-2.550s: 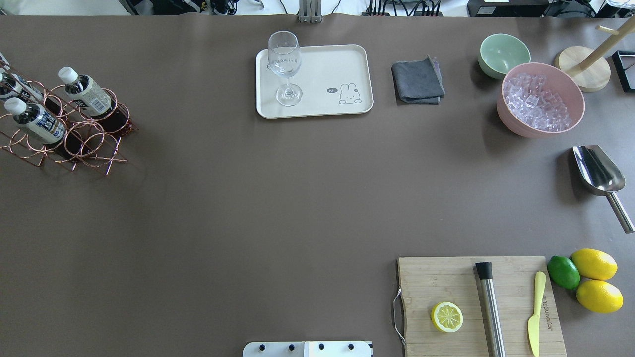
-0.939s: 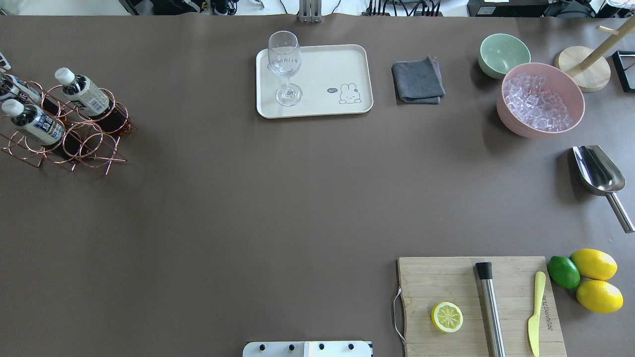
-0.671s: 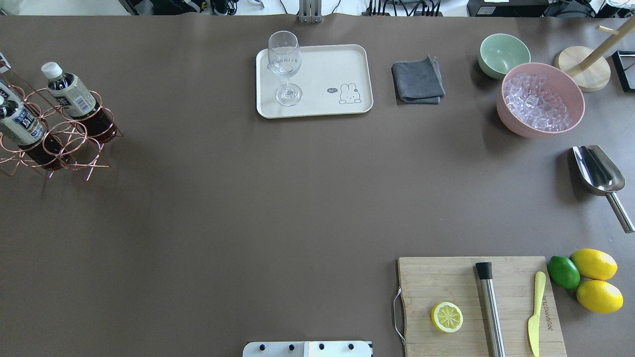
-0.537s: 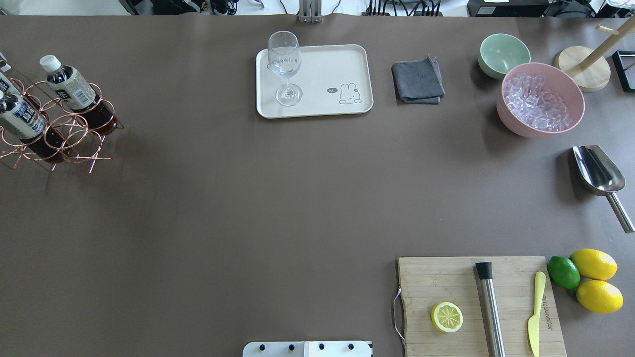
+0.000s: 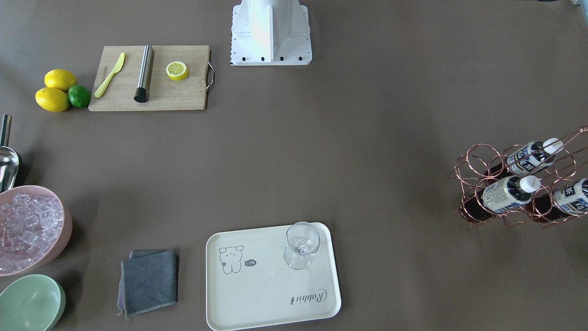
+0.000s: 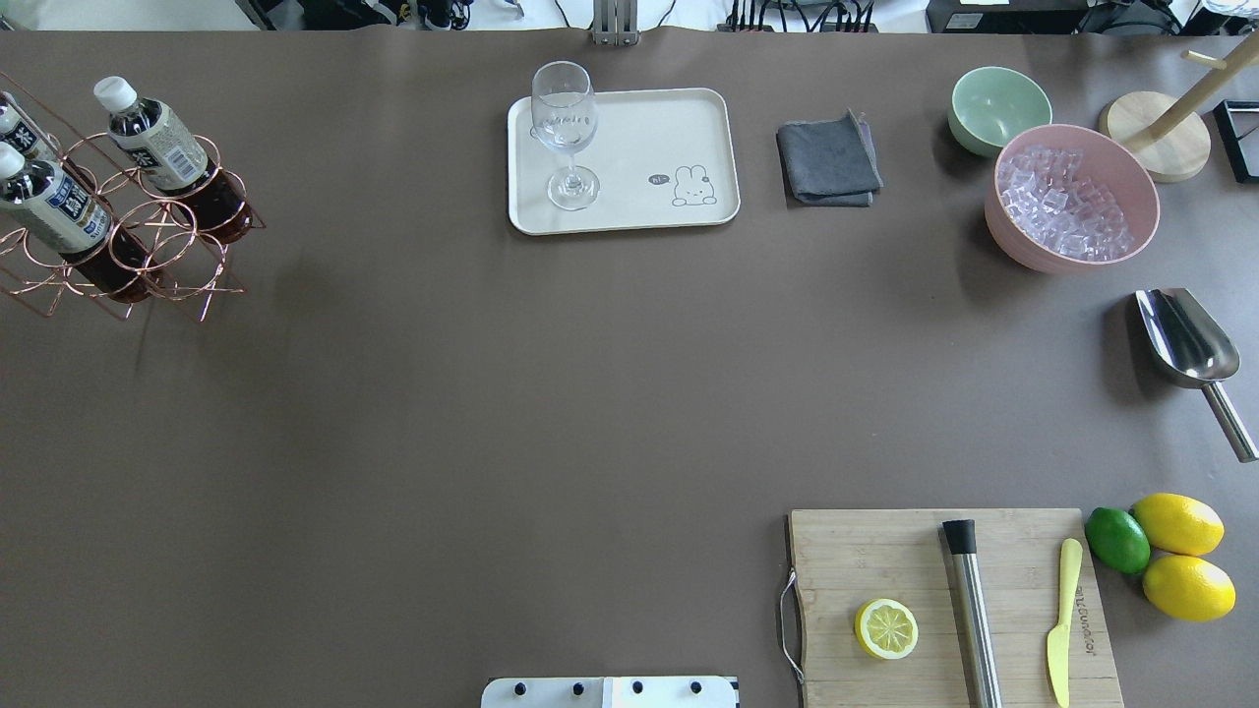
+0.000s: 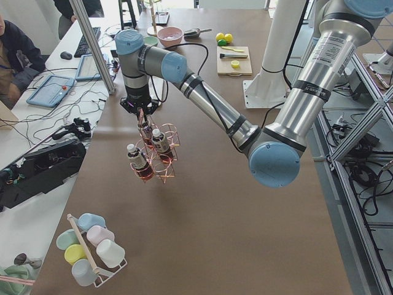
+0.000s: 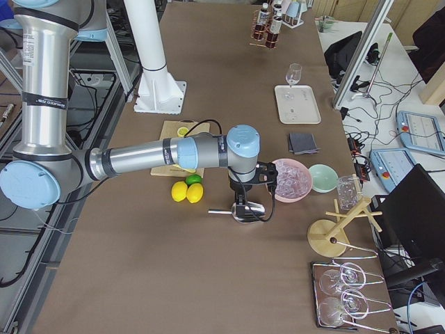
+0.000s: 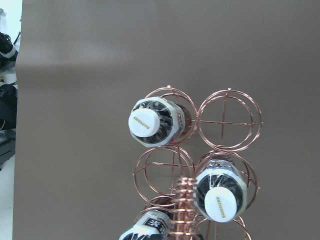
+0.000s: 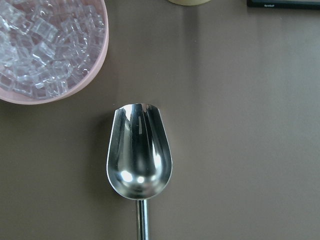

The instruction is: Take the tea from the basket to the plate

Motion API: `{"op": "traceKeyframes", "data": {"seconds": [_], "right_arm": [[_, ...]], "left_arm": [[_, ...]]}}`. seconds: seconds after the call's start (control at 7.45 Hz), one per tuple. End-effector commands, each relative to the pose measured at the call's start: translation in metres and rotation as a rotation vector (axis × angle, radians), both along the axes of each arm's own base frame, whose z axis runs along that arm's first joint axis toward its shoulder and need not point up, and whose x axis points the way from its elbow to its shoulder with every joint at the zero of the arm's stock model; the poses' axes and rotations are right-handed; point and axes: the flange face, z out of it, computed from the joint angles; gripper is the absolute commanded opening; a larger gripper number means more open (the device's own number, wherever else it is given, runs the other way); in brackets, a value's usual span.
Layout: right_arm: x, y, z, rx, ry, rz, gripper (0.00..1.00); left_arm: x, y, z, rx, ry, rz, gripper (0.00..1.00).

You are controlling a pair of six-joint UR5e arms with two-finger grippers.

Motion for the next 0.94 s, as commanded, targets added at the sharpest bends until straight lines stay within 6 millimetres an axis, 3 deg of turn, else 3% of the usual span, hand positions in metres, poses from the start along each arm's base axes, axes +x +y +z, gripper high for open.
{"op": "traceKeyframes", "data": {"seconds": [0.0, 0.27, 0.67, 0.81], "right_arm": [[-0.005, -0.010, -0.032, 0.189, -0.022, -0.014, 1.00], [-0.025, -0.016, -0.051, 0.340, -0.044, -0.050, 1.00], [-0.057, -0.030, -0.085, 0.497, -0.084, -0.115, 1.00], [-0.081, -0.037, -0.089, 0.500, -0.092, -0.155, 1.00]], "left_arm": [[0.014, -0.008, -0.034, 0.052, 0.001, 0.015, 0.00], [0.036, 0.000, -0.058, 0.042, 0.019, -0.003, 0.00], [0.097, 0.027, -0.093, -0.011, 0.040, -0.039, 0.00], [0.117, 0.031, -0.106, -0.018, 0.039, -0.047, 0.00]]}}
